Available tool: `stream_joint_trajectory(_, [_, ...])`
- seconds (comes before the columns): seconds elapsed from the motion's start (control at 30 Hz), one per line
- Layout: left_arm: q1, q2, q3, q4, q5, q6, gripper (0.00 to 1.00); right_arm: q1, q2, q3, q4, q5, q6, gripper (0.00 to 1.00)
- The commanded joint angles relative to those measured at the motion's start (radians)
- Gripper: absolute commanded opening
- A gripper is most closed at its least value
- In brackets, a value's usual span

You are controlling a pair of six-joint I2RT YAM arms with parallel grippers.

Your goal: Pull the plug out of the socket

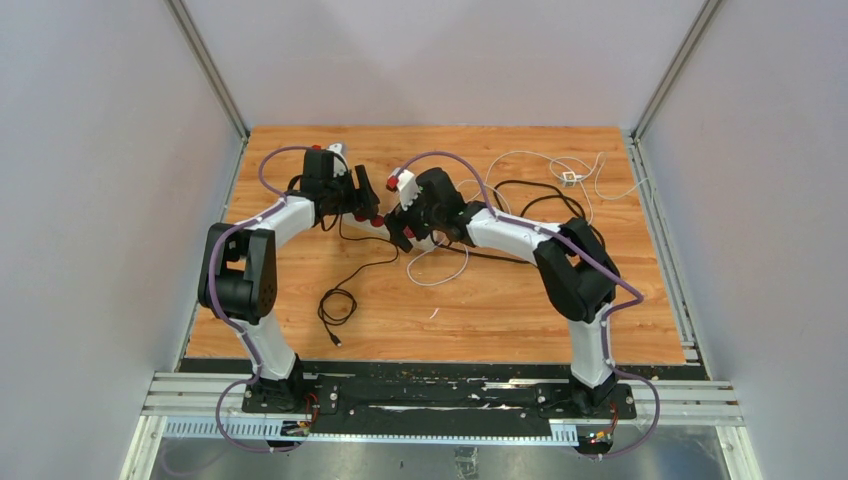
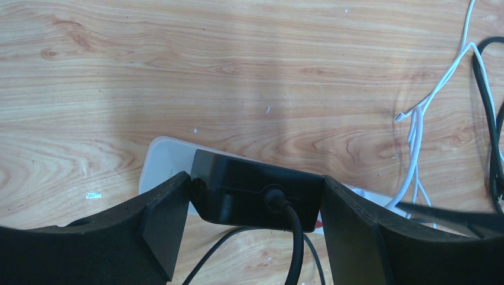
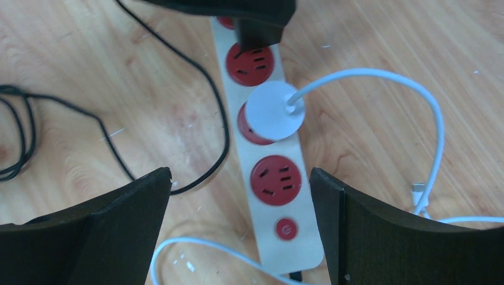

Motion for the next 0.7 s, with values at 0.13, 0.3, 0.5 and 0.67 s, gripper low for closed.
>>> stream_joint_trajectory(0.13, [0.024, 0.052, -0.080, -0.258, -0.137, 0.018, 0.76, 0.008, 0.119, 0.064, 0.180, 0.085, 0.034, 0.91])
stream_joint_trajectory(0.3, [0.024, 0.056, -0.082, -0.258, -0.136, 0.015, 0.76, 0.014, 0.178, 0.085, 0.243, 0.065, 0.021, 0.88])
stream_joint_trajectory(0.5, [0.024, 0.058, -0.082, -0.257, -0.139, 0.016, 0.75, 0.015, 0.225, 0.110, 0.278, 0.082, 0.021, 0.77])
stream_joint_trajectory(0.67, [0.024, 0.063, -0.080, -0.258, -0.139, 0.015, 0.74, 0.014, 0.252, 0.114, 0.293, 0.087, 0.017, 0.59])
